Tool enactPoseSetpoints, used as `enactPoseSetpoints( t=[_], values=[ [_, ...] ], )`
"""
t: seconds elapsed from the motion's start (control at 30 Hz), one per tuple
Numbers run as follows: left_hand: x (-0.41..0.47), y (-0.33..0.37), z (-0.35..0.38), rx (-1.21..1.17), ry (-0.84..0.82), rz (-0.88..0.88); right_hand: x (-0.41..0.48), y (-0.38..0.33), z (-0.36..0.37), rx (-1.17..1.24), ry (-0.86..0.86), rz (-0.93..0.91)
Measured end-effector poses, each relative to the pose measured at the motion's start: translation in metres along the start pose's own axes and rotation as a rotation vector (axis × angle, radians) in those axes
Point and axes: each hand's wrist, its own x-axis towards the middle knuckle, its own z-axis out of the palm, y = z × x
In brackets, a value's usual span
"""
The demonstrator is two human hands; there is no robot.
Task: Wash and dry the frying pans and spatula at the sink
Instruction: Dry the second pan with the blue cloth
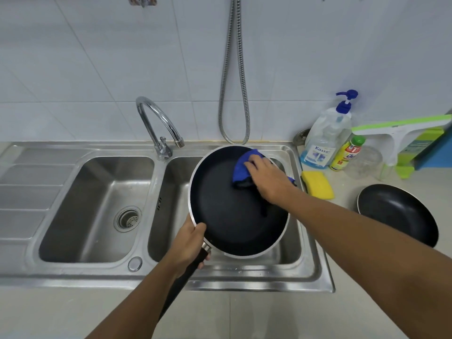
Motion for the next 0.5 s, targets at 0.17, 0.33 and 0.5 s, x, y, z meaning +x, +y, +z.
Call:
enactPoseSetpoints(
  t=[0.17,0.33,0.5],
  values=[
    [0.009,-0.003,0.010,-0.072,0.025,-0.019,-0.043,-0.001,-0.001,0.053,-0.349,0.209],
    [0.016,0.000,0.031,-0.083,0.052,-0.026,-0.074,-0.035,0.010,0.604,-0.544,0.059],
    [0.020,0.009,0.033,-0.057,0.037,-0.006,-0.074,-0.039,0.017,0.762,-0.376,0.018]
  ],
)
